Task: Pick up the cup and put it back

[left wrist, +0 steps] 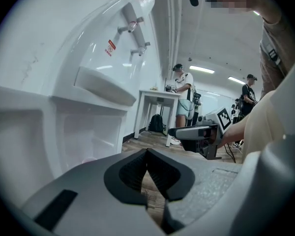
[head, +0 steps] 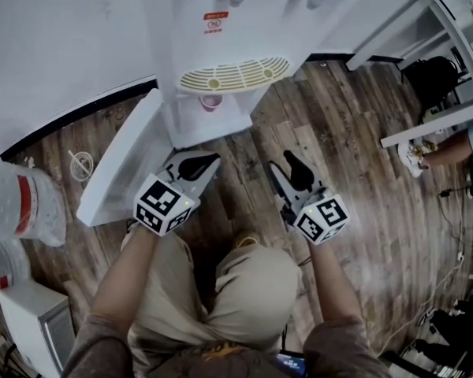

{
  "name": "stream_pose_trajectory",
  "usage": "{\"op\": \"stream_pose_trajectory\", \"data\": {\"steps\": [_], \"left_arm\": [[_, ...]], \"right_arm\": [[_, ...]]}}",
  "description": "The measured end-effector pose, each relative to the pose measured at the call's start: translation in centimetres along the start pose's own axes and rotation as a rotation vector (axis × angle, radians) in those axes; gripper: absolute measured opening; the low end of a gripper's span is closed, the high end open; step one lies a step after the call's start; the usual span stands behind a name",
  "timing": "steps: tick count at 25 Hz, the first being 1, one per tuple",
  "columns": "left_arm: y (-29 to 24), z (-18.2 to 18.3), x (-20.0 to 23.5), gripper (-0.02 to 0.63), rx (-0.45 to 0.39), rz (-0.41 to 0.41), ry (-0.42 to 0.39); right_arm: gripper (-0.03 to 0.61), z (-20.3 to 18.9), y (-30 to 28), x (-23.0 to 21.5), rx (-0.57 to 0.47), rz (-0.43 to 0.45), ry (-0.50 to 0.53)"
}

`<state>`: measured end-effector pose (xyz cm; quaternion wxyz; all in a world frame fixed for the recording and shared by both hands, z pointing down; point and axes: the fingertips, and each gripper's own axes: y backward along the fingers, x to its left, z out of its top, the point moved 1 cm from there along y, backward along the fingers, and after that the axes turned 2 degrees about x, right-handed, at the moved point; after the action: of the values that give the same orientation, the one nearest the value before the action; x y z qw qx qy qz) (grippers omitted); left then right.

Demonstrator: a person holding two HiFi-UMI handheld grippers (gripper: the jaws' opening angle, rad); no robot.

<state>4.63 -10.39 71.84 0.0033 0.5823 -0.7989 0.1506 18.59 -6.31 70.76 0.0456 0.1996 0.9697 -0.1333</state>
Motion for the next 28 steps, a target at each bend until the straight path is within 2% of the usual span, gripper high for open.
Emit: {"op": "stream_pose_trajectory", "data": {"steps": [5,8,12,15,18,21,28], "left_arm": [[0.2,0.7,0.4,0.003,-0.027,0.023,0.002],[-0.1,1.6,0.5,0.003,-0.052,0.033,0.006],[-0.5,3.6,0.2,0.003,-0.085,0.063,-0.019],[-0.8,6.4,-0.7,0.003,-0.092,0.057,-0.011],[-0.9,11.1,-1.8,0.002,-0.087,0.053,0.01],[-0.5,16.7,-3.7,0.003,-0.058,0.038,-0.002],[3.4,32.0,-9.1,0.003,-0.028,0.04,0.044]], "right_arm": [[0.088,-0.8,0.2,0.4,-0.008,-0.008,0.026],[0.002,-0.7,0.2,0.3,-0.019,-0.015,0.008],[0.003,0.6,0.7,0.3,-0.004,-0.013,0.014],[0.003,2.9,1.8,0.3,0.009,-0.028,-0.016],[0.003,7.2,3.1,0.1,0.023,-0.029,-0.045],[0.003,12.9,4.7,0.3,0.028,-0.027,-0.074],[0.003,29.2,11.0,2.1,0.005,-0.022,-0.151]]}}
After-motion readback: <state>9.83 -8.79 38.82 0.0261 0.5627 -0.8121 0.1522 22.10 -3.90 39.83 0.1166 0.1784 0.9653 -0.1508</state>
